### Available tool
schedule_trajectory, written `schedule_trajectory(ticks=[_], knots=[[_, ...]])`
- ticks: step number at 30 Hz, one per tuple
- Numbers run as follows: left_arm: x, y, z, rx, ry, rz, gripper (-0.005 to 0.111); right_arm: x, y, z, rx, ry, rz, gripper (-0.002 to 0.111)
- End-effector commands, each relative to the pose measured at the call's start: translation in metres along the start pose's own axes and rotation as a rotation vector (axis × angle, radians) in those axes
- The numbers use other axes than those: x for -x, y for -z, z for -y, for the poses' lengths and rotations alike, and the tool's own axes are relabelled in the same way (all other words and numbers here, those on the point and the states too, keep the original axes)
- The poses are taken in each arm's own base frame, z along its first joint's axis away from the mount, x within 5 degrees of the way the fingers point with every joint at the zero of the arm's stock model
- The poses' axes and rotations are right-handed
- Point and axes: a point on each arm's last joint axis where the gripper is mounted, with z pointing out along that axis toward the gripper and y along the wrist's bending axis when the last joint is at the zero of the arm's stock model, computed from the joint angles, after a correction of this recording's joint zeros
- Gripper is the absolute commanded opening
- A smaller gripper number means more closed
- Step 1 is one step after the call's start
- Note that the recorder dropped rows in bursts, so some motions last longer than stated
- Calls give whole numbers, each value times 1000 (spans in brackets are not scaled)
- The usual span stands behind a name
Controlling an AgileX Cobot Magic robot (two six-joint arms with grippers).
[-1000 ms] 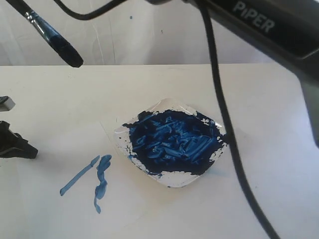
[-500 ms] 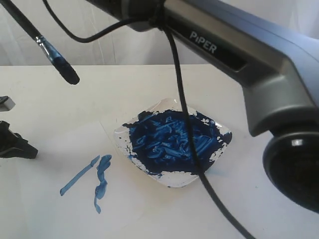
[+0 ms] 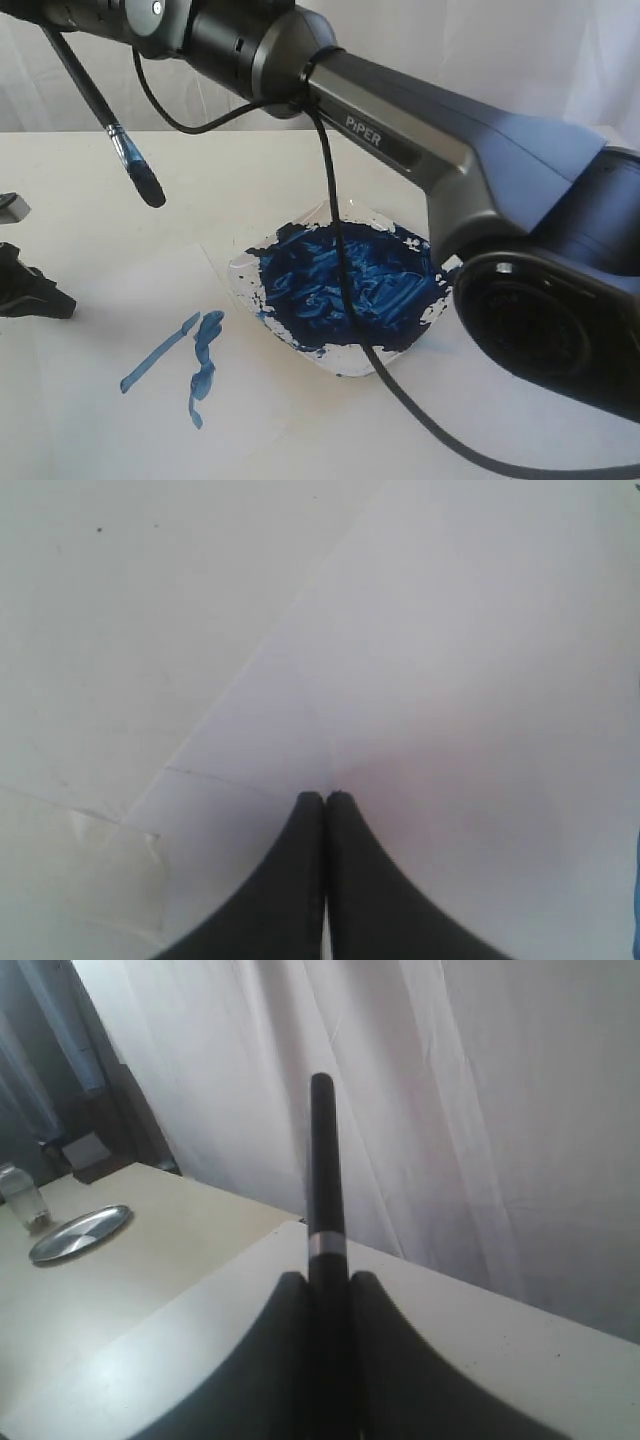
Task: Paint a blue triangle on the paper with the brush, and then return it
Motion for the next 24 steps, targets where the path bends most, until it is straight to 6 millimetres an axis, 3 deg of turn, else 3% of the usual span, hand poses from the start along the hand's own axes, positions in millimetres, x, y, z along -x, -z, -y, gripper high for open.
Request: schedule_trajectory(ticks=[1, 5, 9, 15, 24], knots=[[-1, -1, 3, -20, 4, -5, 0, 11, -1, 11, -29, -68, 132, 0], [-1, -1, 3, -20, 4, -5, 0, -2, -3, 24, -86, -182, 238, 0], [-1, -1, 3, -20, 4, -5, 0, -31, -4, 41, -143, -328, 295, 0], [-1, -1, 3, -20, 4, -5, 0, -57, 0, 51, -169, -366, 301, 0], [-1, -1, 3, -20, 4, -5, 0, -99, 21, 74, -152, -577, 456, 0]])
